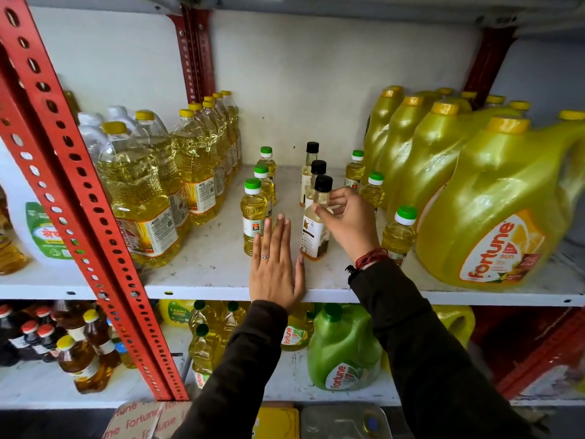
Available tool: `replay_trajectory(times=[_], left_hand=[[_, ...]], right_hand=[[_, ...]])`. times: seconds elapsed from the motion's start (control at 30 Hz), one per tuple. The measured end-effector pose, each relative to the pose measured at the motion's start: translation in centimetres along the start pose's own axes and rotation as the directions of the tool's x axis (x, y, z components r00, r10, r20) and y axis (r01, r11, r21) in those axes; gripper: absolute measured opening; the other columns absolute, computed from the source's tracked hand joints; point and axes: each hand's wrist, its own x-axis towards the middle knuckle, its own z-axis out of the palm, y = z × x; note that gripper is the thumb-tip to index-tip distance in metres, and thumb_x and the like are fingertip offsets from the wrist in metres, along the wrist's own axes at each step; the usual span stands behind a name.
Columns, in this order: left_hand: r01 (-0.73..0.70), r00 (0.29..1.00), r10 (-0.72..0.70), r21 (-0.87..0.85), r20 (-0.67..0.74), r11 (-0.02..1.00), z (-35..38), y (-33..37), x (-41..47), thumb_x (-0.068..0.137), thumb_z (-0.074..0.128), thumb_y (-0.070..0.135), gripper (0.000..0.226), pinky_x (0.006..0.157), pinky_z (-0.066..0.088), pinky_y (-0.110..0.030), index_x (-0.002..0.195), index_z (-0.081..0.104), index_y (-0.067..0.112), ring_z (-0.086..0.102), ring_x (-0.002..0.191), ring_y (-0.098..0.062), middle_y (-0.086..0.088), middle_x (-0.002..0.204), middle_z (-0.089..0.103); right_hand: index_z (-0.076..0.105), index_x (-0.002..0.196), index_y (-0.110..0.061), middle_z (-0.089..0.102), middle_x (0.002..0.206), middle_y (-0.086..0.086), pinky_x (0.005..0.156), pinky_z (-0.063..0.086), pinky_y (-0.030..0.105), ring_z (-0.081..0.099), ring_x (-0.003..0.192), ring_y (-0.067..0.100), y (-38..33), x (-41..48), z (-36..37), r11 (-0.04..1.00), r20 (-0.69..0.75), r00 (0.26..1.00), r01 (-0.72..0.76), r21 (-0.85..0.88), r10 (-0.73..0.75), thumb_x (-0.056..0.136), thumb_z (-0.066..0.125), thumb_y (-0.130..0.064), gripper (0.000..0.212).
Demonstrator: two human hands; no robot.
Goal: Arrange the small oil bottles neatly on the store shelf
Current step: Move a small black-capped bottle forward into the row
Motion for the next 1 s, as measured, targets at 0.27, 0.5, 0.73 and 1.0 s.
replay_trajectory(times=[0.27,0.5,0.73,1.0], left_hand=[[0.003,1.0,-0.003,-0.003,0.015,1.0,0.0,0.0,0.0,0.101,0.027,0.043,0.072,0.129,-0.009,-0.039,0.162,0.02,0.005,0.003,0.159,-0.027,-0.012,0.17,0.012],[0.0,1.0,0.001,-0.012,0.017,1.0,-0.3,0.0,-0.1,0.101,0.026,0.042,0.071,0.129,-0.008,-0.039,0.161,0.022,0.005,0.004,0.158,-0.028,-0.013,0.17,0.013],[0.004,1.0,-0.003,-0.008,0.031,1.0,-0.4,0.1,-0.1,0.101,0.025,0.042,0.071,0.128,-0.011,-0.038,0.162,0.02,0.005,0.003,0.158,-0.028,-0.013,0.17,0.012],[0.005,0.999,-0.003,-0.047,0.036,0.999,-0.6,0.1,-0.2,0.101,0.02,0.041,0.071,0.127,-0.016,-0.036,0.162,0.018,0.005,0.0,0.158,-0.027,-0.012,0.171,0.01]], right_hand=[[0.063,0.107,-0.012,0.07,0.101,0.003,0.078,0.056,0.037,0.066,0.093,0.021,-0.3,-0.3,0.4,0.986,-0.105,0.994,0.019,-0.165,-0.037,0.076,0.082,-0.043,0.048],[0.073,0.114,-0.011,0.075,0.115,0.005,0.095,0.053,0.036,0.068,0.111,0.022,-0.4,-0.4,0.4,0.998,0.044,0.999,0.01,-0.07,-0.007,0.09,0.07,-0.03,0.03],[0.077,0.108,-0.014,0.078,0.107,0.007,0.081,0.055,0.03,0.071,0.094,0.024,-1.1,-0.9,-0.3,0.988,0.033,0.997,0.072,-0.139,-0.068,0.091,0.07,-0.031,0.025],[0.077,0.103,-0.017,0.078,0.098,0.005,0.083,0.058,0.041,0.071,0.09,0.024,-1.3,-3.7,-1.8,0.986,0.041,0.997,0.075,-0.148,-0.07,0.09,0.07,-0.038,0.025]])
